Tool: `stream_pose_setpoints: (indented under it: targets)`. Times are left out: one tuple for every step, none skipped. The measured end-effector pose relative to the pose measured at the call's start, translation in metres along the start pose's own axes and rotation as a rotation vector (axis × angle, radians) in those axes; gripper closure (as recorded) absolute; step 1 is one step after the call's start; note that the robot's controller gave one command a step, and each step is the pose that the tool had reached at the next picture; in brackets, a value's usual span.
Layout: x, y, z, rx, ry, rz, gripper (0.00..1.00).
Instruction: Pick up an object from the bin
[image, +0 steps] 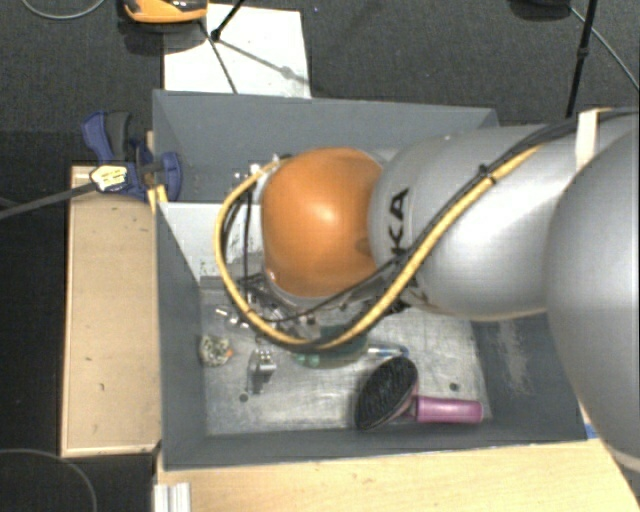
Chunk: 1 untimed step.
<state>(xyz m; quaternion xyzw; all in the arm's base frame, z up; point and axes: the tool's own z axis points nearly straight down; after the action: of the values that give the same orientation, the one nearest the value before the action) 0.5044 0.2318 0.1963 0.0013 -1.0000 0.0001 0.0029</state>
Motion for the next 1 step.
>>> stream_pose_setpoints:
  targets:
    - [-0.0488,-0.0243,0.0933,-0.002,-0.013,-0.015,0.00]
